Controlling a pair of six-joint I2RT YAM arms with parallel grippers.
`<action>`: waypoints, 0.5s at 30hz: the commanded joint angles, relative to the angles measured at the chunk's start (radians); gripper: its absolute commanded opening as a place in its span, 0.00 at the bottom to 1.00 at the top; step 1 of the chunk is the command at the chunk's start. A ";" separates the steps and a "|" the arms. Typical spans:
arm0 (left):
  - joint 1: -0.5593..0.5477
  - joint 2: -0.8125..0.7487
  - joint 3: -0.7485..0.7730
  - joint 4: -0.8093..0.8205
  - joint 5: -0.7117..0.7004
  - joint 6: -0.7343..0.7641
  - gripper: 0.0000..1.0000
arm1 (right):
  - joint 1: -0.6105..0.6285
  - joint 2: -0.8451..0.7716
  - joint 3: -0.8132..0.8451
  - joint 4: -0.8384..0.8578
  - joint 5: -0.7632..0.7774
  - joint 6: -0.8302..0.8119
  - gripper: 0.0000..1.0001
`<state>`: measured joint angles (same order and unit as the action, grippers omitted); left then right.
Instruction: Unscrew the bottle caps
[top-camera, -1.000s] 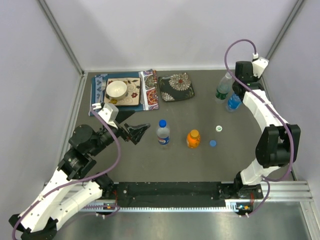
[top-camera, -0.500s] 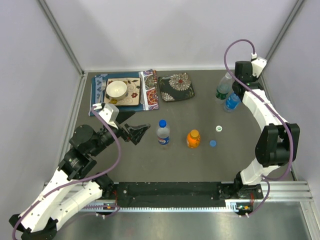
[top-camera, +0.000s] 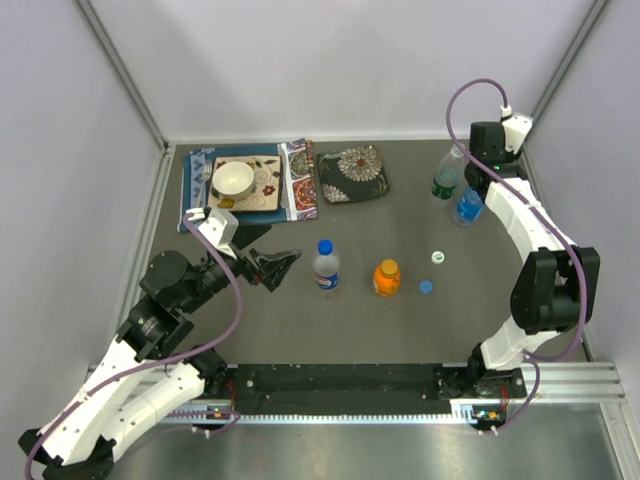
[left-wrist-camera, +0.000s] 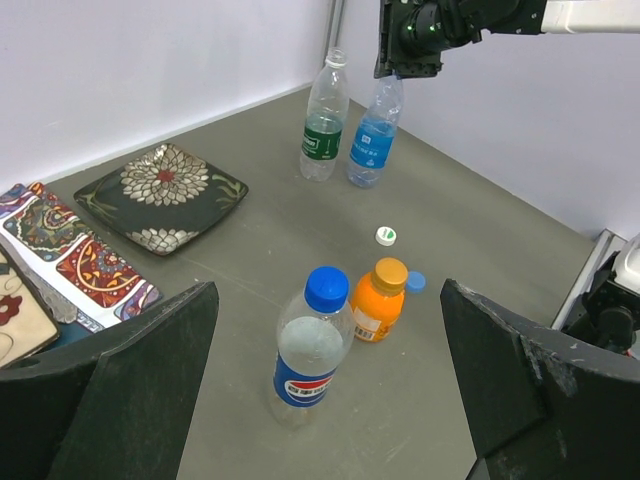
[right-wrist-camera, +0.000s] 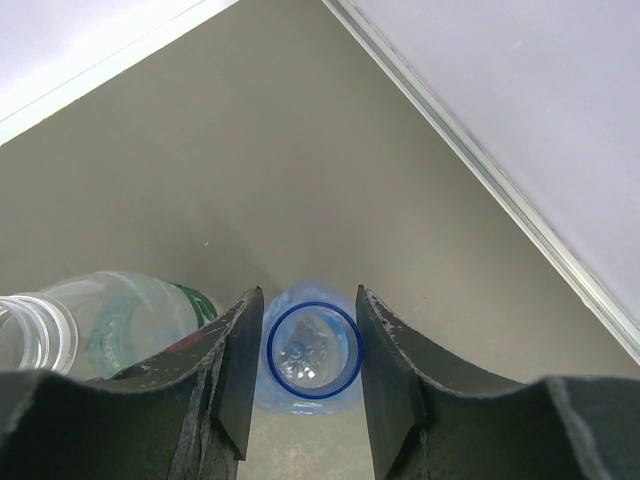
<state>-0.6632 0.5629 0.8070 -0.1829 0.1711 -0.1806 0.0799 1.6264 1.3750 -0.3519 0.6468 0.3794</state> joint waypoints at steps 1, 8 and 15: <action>-0.004 -0.004 -0.005 0.045 0.024 -0.014 0.98 | -0.011 -0.025 0.045 0.004 0.016 -0.031 0.46; -0.003 -0.017 -0.014 0.045 0.031 -0.023 0.99 | -0.011 -0.025 0.022 -0.012 -0.004 -0.019 0.58; -0.003 -0.024 -0.012 0.040 0.031 -0.023 0.98 | -0.011 -0.031 0.015 -0.029 -0.012 -0.002 0.59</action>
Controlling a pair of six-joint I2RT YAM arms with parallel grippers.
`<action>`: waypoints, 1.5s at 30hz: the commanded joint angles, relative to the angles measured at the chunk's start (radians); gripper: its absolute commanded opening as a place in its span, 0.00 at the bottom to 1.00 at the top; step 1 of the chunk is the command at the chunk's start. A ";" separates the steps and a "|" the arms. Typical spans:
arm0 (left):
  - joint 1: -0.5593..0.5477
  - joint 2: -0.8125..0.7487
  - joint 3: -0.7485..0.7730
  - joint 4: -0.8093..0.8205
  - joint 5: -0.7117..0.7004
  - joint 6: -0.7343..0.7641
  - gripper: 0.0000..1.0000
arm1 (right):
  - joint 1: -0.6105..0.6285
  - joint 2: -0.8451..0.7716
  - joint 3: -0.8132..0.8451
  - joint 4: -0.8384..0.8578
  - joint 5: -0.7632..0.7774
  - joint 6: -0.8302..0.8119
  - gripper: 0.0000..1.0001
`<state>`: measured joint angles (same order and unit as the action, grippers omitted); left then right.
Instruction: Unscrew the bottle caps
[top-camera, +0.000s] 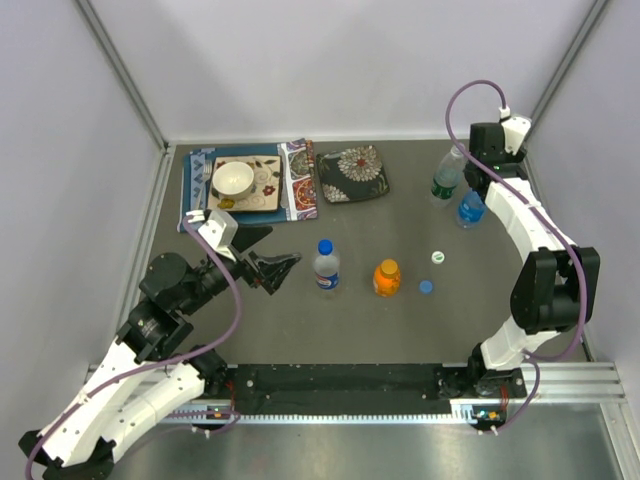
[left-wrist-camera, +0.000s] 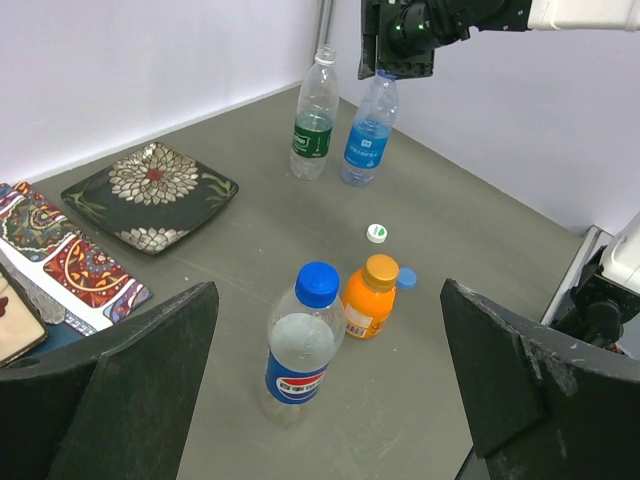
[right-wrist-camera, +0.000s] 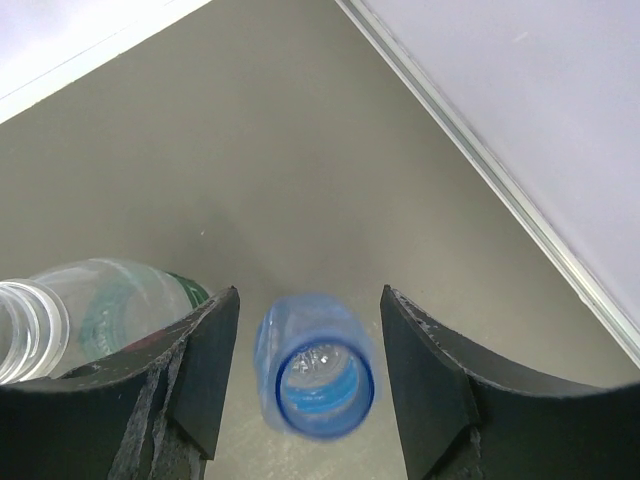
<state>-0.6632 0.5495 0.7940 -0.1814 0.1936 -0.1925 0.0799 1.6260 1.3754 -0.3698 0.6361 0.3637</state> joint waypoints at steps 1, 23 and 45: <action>-0.003 -0.011 -0.001 0.039 0.007 -0.013 0.98 | -0.009 -0.031 0.016 -0.011 -0.003 0.014 0.59; -0.003 -0.011 -0.010 0.040 0.018 -0.019 0.98 | -0.009 -0.038 0.017 -0.017 -0.018 0.014 0.47; -0.004 0.003 -0.004 0.049 0.032 -0.030 0.98 | -0.009 -0.136 0.280 -0.248 -0.108 0.132 0.72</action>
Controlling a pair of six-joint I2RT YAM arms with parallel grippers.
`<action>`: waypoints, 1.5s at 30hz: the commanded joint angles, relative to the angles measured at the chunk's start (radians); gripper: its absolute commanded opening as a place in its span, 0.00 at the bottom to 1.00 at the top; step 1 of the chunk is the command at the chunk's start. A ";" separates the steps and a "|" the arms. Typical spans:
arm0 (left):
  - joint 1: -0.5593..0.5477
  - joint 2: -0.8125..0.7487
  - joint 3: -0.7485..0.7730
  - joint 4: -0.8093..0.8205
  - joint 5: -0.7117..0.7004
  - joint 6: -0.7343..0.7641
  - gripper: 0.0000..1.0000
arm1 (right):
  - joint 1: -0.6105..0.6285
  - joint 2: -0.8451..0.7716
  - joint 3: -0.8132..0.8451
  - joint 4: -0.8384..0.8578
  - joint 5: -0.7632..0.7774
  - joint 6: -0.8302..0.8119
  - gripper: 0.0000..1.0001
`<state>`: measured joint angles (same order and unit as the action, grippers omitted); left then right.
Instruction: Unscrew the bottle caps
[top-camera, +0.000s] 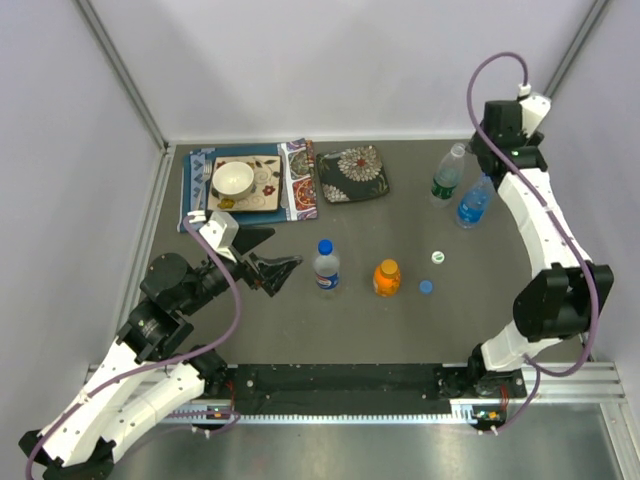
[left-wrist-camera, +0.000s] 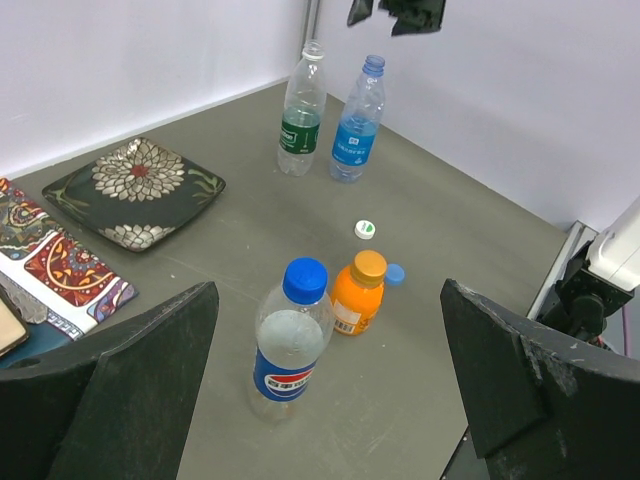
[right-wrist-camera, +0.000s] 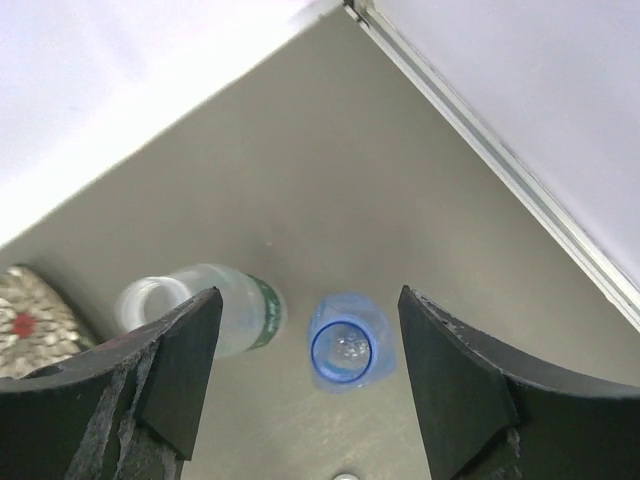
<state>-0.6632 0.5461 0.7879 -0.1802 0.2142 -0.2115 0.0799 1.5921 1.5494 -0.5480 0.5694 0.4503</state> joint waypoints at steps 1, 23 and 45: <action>-0.004 0.008 0.001 0.047 0.011 -0.012 0.98 | -0.009 -0.134 0.129 -0.081 -0.052 0.056 0.72; -0.004 0.034 0.129 -0.090 -0.289 0.018 0.98 | 0.686 -0.557 -0.627 0.139 -0.241 0.002 0.76; -0.004 0.008 0.045 -0.099 -0.274 -0.029 0.98 | 0.710 -0.366 -0.718 0.148 -0.217 0.048 0.67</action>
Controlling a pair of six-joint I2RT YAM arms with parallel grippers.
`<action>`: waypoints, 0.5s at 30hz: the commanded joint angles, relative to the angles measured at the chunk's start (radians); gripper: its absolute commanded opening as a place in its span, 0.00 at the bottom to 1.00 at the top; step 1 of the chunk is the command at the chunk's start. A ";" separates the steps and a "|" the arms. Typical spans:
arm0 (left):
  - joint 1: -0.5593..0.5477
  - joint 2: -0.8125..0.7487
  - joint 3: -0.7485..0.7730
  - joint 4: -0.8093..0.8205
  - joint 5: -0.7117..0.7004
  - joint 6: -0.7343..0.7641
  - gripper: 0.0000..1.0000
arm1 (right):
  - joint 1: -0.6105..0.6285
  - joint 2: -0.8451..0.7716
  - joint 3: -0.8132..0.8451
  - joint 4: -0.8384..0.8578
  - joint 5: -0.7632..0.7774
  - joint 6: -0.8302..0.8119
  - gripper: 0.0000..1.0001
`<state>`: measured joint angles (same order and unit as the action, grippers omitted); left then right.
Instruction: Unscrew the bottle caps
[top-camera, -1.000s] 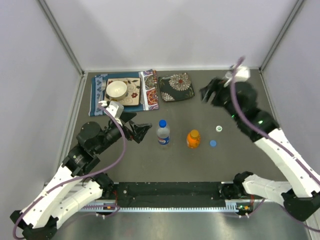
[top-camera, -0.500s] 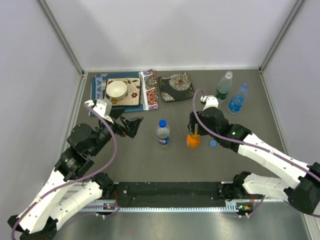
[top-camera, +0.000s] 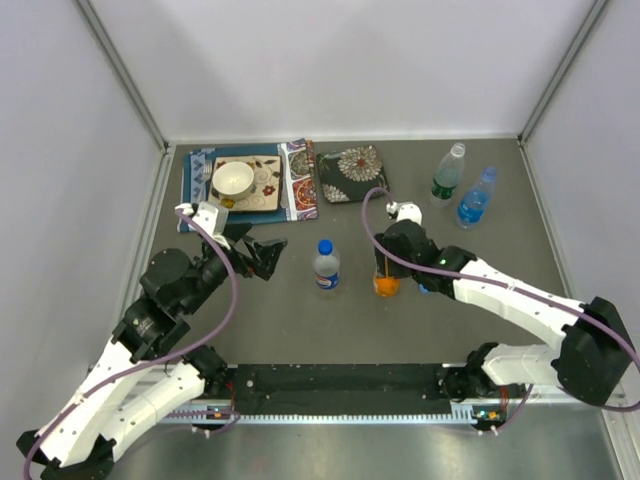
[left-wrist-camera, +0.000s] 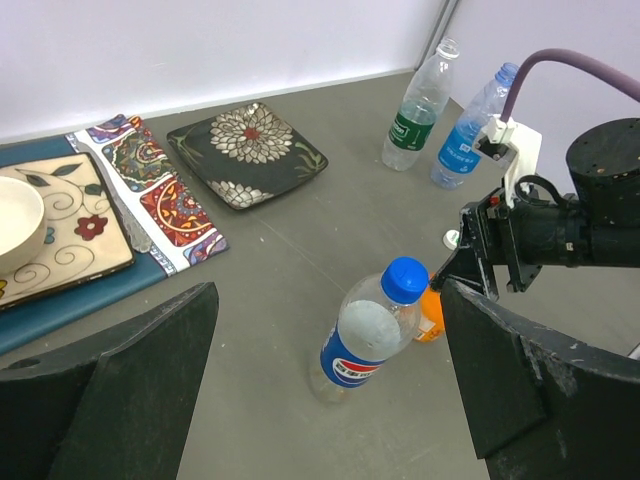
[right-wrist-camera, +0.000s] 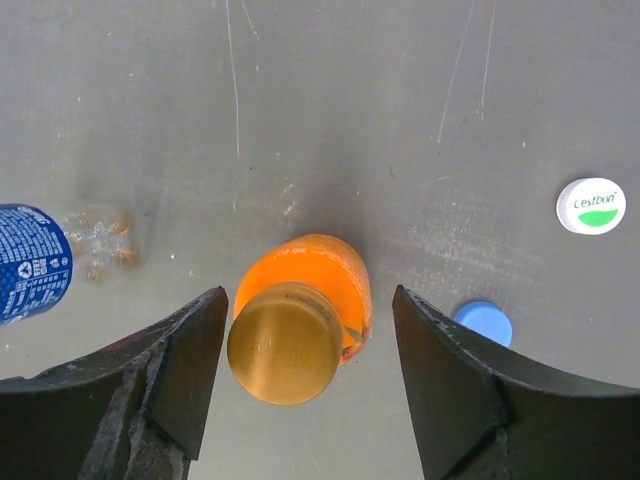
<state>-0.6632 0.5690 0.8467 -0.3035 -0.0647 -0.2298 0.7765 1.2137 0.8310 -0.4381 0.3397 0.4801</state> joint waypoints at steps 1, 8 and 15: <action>-0.003 -0.017 -0.015 0.026 0.005 -0.011 0.98 | 0.014 0.021 -0.003 0.038 0.007 0.018 0.64; -0.003 -0.021 -0.024 0.027 0.009 -0.013 0.99 | 0.014 0.001 -0.024 0.047 0.007 0.022 0.40; -0.004 -0.015 -0.014 0.033 0.013 -0.009 0.99 | 0.014 -0.135 0.078 -0.033 0.042 0.005 0.30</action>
<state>-0.6632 0.5583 0.8261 -0.3107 -0.0605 -0.2359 0.7769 1.1927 0.8120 -0.4335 0.3420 0.4931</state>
